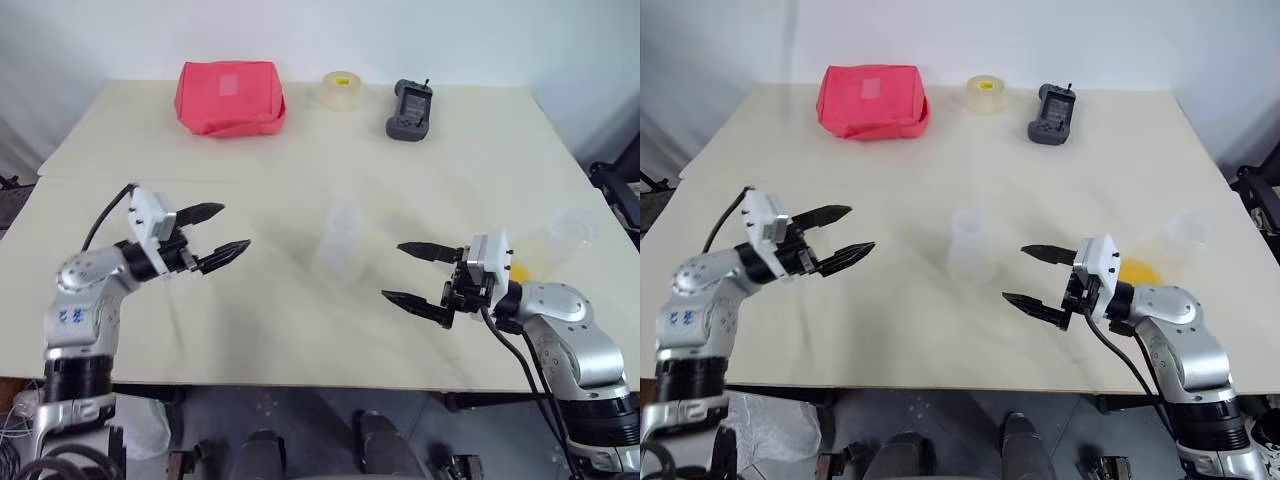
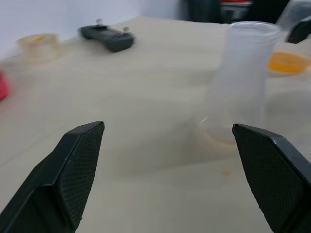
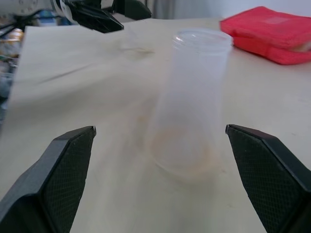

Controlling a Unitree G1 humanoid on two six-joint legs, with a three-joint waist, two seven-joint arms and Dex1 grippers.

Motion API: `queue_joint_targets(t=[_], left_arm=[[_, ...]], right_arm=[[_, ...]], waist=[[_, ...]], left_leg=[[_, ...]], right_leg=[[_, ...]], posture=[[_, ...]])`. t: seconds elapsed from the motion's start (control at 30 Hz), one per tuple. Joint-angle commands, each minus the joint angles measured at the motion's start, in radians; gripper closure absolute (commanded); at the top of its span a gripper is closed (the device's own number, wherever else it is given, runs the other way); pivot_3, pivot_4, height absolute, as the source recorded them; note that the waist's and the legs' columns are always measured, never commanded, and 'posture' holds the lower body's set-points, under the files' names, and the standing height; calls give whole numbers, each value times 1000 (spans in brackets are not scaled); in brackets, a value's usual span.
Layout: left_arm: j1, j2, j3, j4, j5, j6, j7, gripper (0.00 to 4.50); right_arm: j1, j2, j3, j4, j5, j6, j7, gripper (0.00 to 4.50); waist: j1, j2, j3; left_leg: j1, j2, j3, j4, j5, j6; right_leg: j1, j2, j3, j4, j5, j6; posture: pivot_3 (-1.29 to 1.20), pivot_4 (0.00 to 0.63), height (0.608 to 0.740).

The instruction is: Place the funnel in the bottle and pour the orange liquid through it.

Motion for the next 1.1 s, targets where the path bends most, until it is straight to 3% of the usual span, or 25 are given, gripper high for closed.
queue_joint_targets(t=[0.03,0.3,0.5,0.8,1.1], left_arm=[[233,-35,195,-229,-53,34,133,16],[551,-192,373,-426,-104,3,311,16],[614,-259,394,-463,-105,-33,401,16],[426,-200,331,-280,-21,-58,523,16],[115,-103,199,127,111,-199,525,16]], right_arm=[[5,7,27,-60,56,36,30,0],[-8,35,55,-72,109,65,71,0],[-16,47,73,-33,100,41,117,0],[-81,89,101,-1,83,31,116,0],[-156,118,155,-96,74,110,16,0]], waist=[[-6,0,0],[12,-1,0],[9,-1,0],[2,-2,0],[2,-2,0]], left_leg=[[0,1,0,-1,-1,1],[1,-1,-1,1,-3,5],[1,0,-1,1,-3,5],[2,0,-1,1,-3,4],[1,-1,-1,1,0,-1]], right_leg=[[-1,0,0,-1,0,0],[2,-1,-1,-4,0,0],[2,0,-1,-5,0,0],[1,0,-1,-4,0,-1],[0,0,-2,-4,0,0]], posture=[[0,150,740],[0,150,740],[0,150,740],[0,150,740],[0,150,740]])
